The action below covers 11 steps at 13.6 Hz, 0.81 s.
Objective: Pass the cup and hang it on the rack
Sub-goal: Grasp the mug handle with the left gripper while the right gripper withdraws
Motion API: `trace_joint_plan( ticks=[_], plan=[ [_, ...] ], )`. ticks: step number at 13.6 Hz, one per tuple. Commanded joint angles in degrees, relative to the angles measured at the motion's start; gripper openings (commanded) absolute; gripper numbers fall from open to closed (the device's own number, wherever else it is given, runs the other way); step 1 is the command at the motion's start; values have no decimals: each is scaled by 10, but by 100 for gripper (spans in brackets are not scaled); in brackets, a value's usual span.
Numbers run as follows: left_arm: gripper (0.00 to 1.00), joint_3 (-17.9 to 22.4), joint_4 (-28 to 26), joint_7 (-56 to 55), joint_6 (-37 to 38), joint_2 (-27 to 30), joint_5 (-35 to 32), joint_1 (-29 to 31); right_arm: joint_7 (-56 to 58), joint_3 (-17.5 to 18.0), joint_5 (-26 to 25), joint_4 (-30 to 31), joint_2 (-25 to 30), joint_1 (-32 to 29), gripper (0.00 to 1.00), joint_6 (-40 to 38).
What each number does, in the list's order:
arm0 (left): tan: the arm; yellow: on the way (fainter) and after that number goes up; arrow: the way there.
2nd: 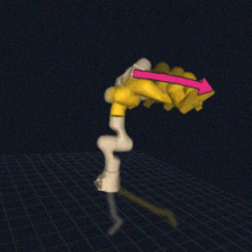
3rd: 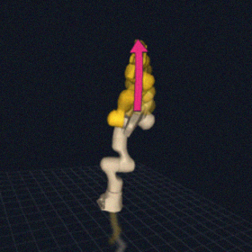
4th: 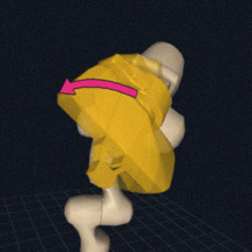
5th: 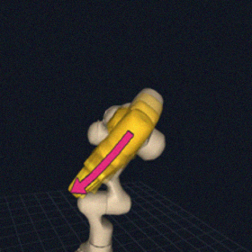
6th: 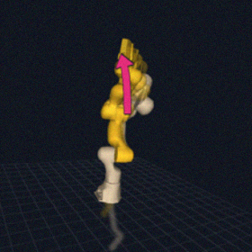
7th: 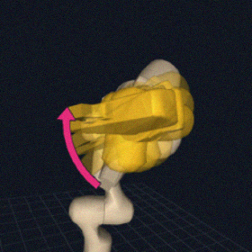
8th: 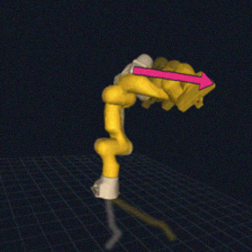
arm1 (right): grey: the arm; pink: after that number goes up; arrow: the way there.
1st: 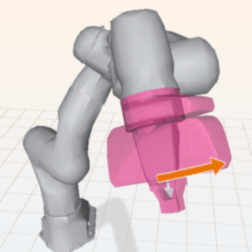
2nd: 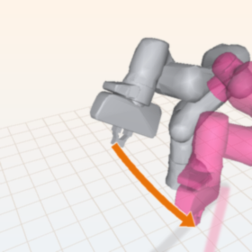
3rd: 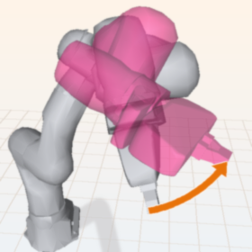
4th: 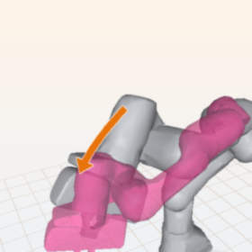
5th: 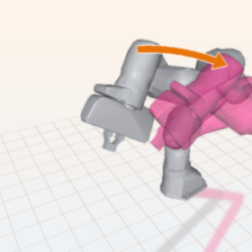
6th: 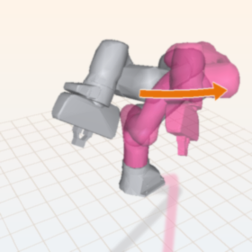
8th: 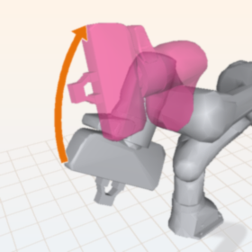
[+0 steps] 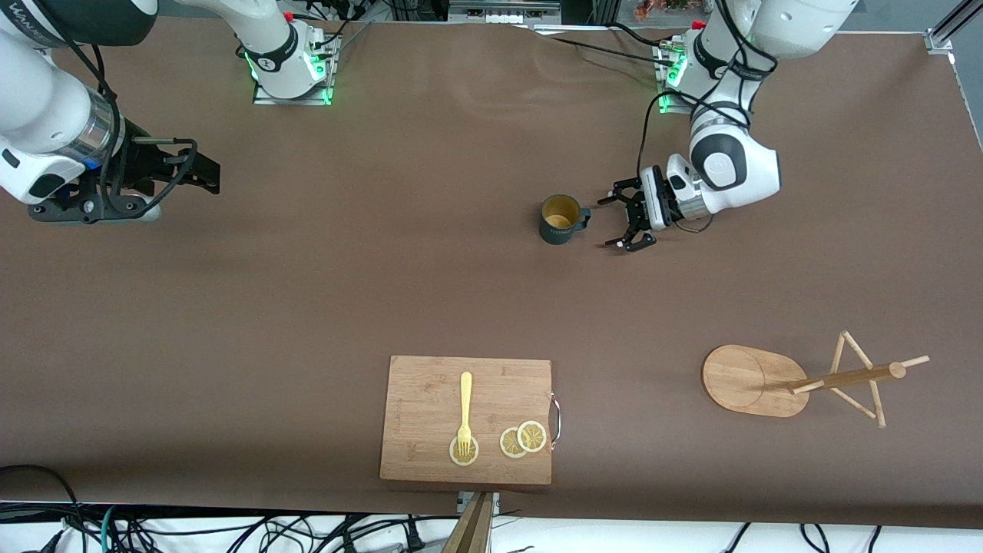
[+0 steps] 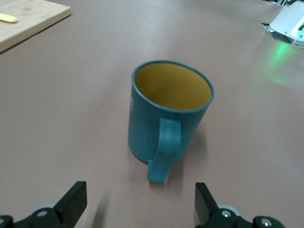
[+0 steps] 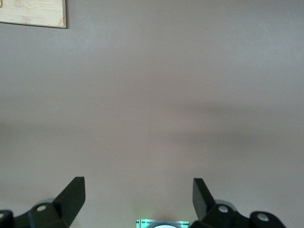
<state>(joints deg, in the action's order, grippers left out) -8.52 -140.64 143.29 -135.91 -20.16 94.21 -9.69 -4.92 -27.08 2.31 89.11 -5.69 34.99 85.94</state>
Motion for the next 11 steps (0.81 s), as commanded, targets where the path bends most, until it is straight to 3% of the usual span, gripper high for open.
trace_joint_plan(
  ticks=[1,5,9,10,11],
  plan=[
    [100,-4,4,65,-9,-21,68,-14,-4,138,-9,7,13,-140,100,6],
    [100,-41,5,106,-44,-30,160,-31,-4,291,-13,20,20,-296,100,15],
    [99,-55,5,109,-63,-31,179,-31,-2,302,-14,18,20,-307,100,16],
    [82,-55,5,109,-63,-31,179,-31,-2,303,-20,18,20,-306,100,18],
    [55,-55,5,109,-63,-30,179,-31,-2,305,-30,18,20,-306,100,20]
  ],
)
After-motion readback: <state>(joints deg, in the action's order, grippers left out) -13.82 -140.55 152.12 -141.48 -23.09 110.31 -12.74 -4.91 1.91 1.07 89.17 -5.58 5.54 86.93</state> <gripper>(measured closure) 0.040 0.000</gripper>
